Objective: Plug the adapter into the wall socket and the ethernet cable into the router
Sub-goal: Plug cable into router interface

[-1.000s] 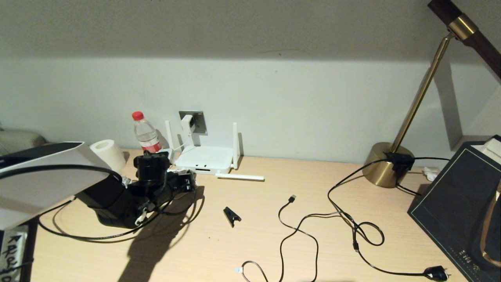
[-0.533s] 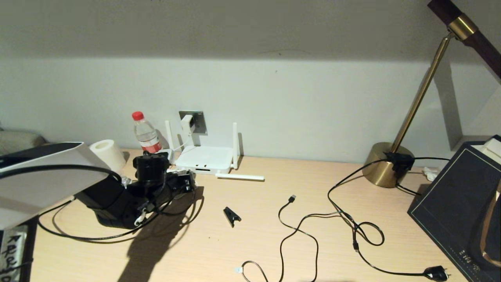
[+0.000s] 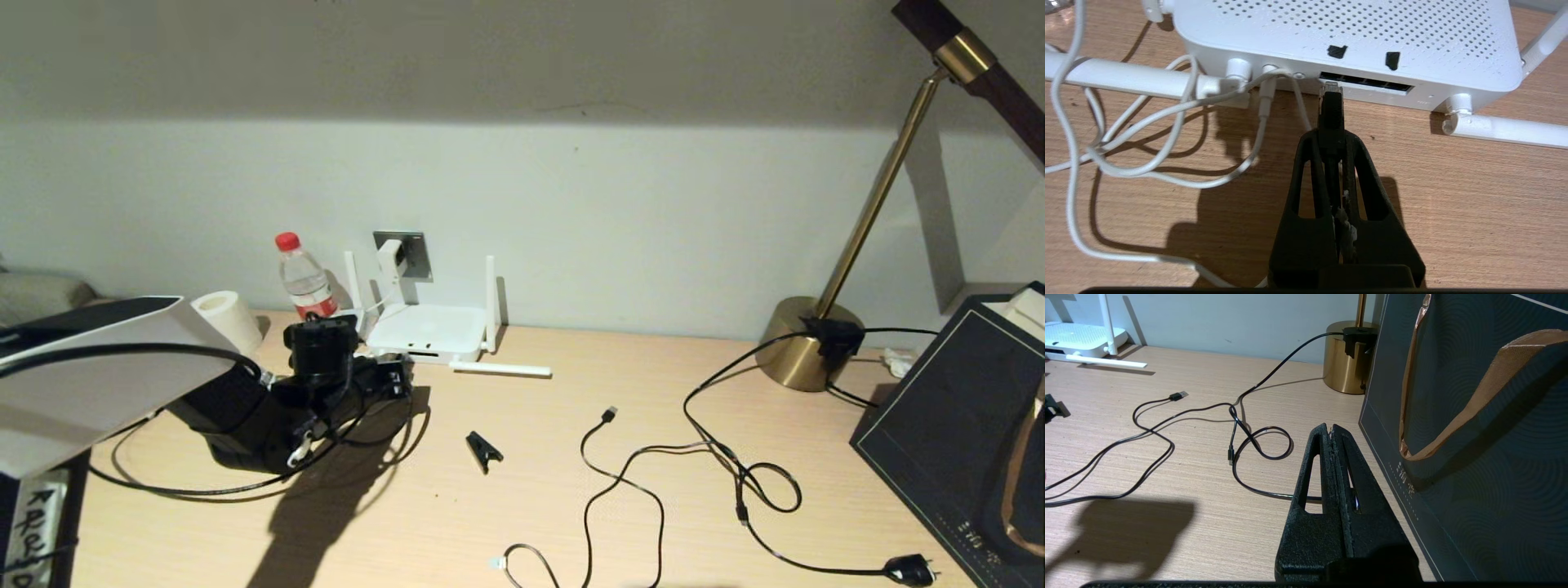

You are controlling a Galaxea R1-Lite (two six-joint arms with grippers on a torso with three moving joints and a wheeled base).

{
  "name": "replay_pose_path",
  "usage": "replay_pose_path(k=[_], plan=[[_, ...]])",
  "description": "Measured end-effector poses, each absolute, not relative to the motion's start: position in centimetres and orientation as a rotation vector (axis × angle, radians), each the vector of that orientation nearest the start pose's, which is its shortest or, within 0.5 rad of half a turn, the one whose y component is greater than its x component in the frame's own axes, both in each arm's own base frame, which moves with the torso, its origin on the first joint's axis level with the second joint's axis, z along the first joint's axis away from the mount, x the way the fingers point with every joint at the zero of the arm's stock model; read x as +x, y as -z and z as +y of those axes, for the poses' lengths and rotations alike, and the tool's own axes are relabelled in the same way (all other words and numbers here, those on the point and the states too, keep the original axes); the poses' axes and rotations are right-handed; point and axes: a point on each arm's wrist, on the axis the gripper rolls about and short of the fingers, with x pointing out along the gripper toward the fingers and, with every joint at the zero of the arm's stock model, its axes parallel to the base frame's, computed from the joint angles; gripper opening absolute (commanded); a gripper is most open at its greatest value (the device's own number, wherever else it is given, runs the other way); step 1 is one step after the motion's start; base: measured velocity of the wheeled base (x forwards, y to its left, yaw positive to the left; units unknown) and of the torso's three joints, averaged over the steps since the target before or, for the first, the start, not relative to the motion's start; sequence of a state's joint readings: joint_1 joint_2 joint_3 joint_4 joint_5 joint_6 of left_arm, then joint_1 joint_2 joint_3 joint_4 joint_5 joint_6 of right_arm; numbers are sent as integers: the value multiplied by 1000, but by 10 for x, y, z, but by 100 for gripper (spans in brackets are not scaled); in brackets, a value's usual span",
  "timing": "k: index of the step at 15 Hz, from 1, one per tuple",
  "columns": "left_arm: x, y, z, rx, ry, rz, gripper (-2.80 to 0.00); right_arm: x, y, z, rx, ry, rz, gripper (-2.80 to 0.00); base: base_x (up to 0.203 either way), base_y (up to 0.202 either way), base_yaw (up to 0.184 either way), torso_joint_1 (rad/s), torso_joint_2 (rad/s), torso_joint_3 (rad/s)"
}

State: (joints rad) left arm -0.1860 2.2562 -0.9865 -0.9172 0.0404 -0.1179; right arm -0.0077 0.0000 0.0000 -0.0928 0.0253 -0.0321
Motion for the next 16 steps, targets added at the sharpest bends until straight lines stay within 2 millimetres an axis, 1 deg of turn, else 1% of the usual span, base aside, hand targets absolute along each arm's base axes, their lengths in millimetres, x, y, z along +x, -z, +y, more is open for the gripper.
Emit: replay_pose_path(k=[9,16], plan=[[413,-41,-78,-76,126,367,-280,-23,-85,1,-33,-17,-93,-280,0,0,0,0,0,0],[415,-41,-78,-77,126,359,-280,-23,-85,1,-33,-17,-93,-280,0,0,0,0,0,0]])
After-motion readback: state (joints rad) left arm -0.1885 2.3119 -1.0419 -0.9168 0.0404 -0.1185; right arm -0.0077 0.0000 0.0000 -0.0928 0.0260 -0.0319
